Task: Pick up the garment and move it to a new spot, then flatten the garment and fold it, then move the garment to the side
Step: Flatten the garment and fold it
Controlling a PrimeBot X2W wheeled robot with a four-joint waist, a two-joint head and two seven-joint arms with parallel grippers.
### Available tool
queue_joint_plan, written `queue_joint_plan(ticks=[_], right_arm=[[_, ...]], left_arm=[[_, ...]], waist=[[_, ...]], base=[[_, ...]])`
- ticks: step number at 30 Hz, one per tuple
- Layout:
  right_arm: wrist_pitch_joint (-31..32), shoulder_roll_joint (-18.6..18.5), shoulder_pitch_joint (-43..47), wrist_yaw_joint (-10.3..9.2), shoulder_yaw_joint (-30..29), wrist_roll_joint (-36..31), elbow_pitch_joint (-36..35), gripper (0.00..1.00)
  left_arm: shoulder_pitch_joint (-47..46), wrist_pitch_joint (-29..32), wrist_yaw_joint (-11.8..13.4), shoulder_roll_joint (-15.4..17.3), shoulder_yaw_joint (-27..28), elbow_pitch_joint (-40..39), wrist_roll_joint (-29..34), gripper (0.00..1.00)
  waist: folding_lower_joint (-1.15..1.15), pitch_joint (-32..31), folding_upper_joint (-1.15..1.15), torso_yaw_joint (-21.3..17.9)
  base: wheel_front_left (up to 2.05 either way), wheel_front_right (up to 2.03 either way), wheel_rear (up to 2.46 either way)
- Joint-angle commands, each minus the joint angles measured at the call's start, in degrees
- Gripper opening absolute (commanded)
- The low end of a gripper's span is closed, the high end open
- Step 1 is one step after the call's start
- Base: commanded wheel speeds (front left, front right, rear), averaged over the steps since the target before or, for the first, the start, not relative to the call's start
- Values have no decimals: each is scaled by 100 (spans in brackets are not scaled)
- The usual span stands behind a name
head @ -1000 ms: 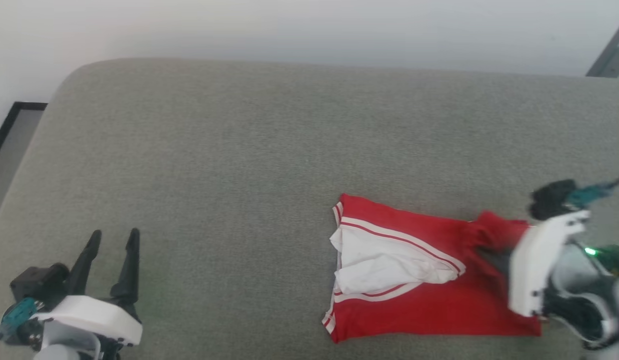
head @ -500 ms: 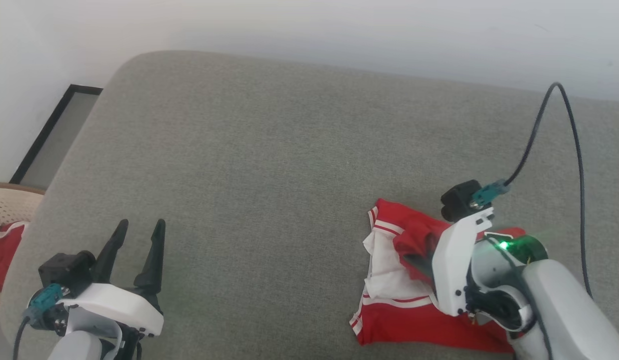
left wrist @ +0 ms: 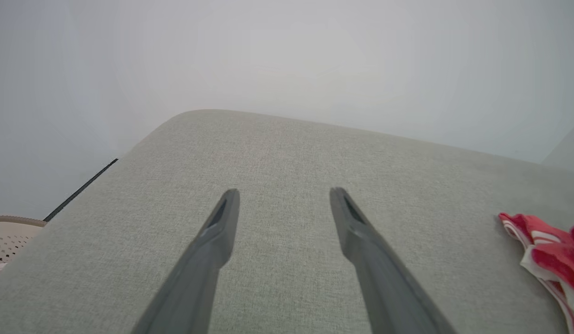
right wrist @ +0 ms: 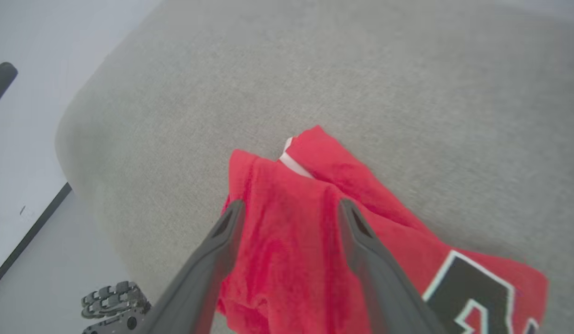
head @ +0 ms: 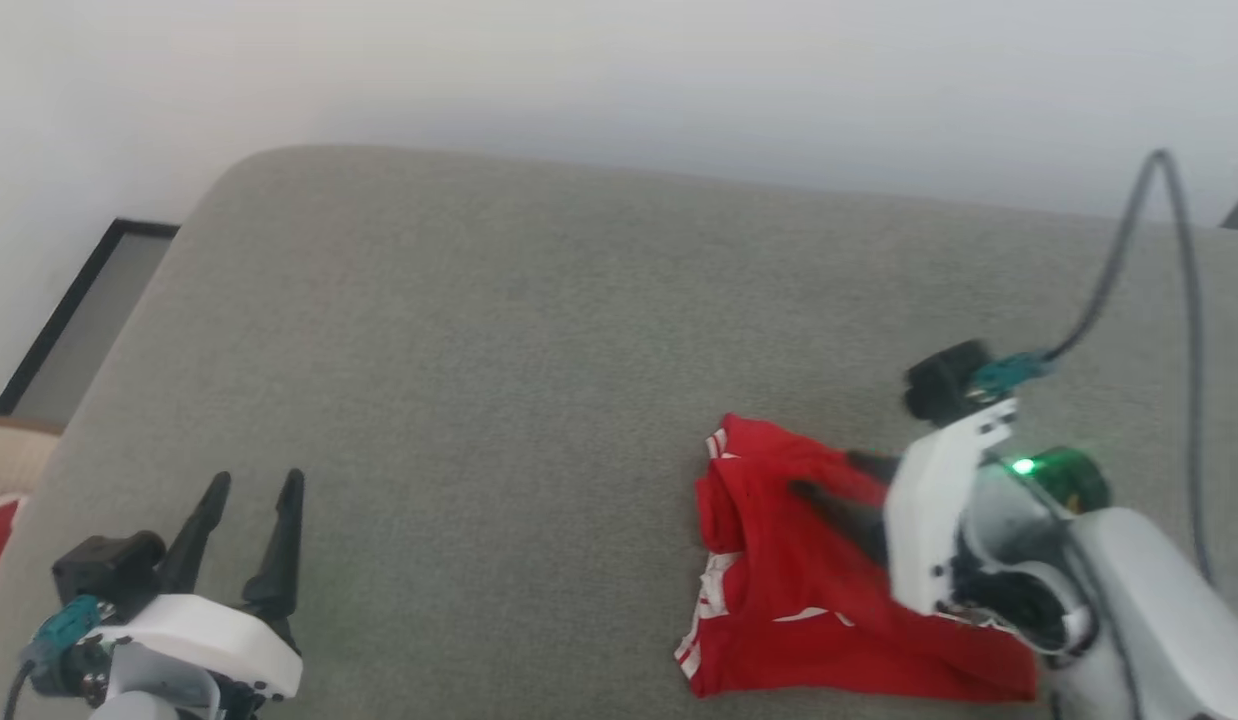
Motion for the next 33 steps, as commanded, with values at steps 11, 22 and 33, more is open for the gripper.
queue_joint_plan(ticks=[11, 22, 33], right_arm=[[-1171, -626, 969, 2, -1284, -493, -767, 100], [-2886, -737, 1769, 3, -2169, -901, -559, 100], [-3847, -652, 2057, 3, -2334, -1027, -72, 100]], left_arm=[[575, -24, 26, 192, 400, -267, 30, 100], [913, -24, 12, 223, 596, -403, 109, 100], [983, -24, -22, 235, 782, -496, 212, 100]], waist=[[0, -472, 0, -791], [0, -638, 0, -1170], [0, -750, 0, -1262]], base=[[0, 0, 0], [0, 0, 0], [0, 0, 0]])
